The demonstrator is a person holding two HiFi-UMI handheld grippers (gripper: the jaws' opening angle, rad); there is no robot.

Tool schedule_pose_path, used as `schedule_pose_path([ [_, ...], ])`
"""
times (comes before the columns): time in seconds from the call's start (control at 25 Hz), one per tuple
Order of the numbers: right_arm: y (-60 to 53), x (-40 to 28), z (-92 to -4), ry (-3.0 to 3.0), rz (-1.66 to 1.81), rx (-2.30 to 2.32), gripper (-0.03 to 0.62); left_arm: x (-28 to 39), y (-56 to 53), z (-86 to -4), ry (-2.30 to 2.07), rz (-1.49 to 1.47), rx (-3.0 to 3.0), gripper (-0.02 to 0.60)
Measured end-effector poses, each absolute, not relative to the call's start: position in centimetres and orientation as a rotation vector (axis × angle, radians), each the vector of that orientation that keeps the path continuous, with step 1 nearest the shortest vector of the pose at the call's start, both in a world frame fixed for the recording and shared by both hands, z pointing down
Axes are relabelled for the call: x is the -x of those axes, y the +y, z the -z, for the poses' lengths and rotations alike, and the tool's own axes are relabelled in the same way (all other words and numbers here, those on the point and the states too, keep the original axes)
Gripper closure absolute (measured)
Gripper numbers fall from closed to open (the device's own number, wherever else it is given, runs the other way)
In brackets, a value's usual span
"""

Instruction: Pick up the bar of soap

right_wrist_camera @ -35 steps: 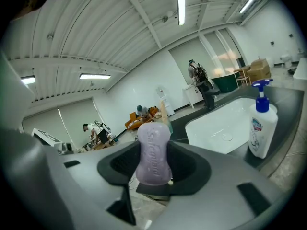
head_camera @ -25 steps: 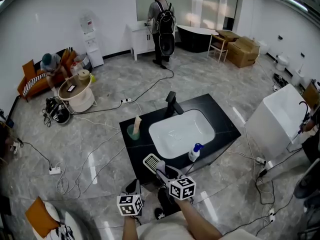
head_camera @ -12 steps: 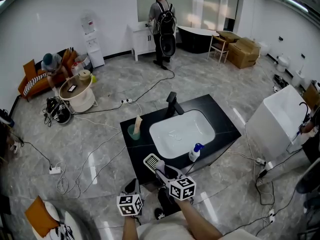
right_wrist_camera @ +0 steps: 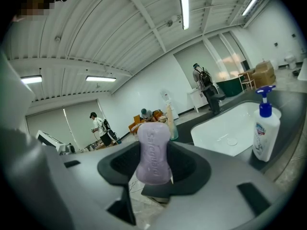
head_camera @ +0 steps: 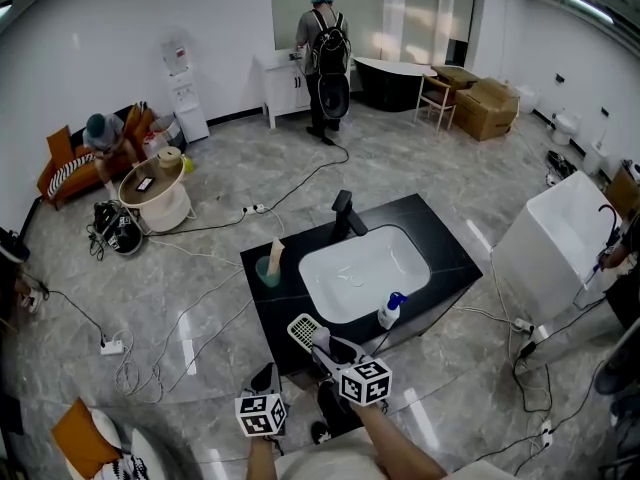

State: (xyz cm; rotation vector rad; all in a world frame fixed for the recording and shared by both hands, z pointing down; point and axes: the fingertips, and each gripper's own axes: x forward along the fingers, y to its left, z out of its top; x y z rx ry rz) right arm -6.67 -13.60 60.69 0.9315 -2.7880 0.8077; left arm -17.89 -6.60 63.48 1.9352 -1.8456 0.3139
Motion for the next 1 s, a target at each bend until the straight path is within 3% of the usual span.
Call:
schedule_pose_path([
  [1.0,-14.9,4.5,-60.4,-2.790,-0.794,-1.002,0.414,16.4,-8.6,-63.3,-1.825,-0.320,-1.971,0.575],
])
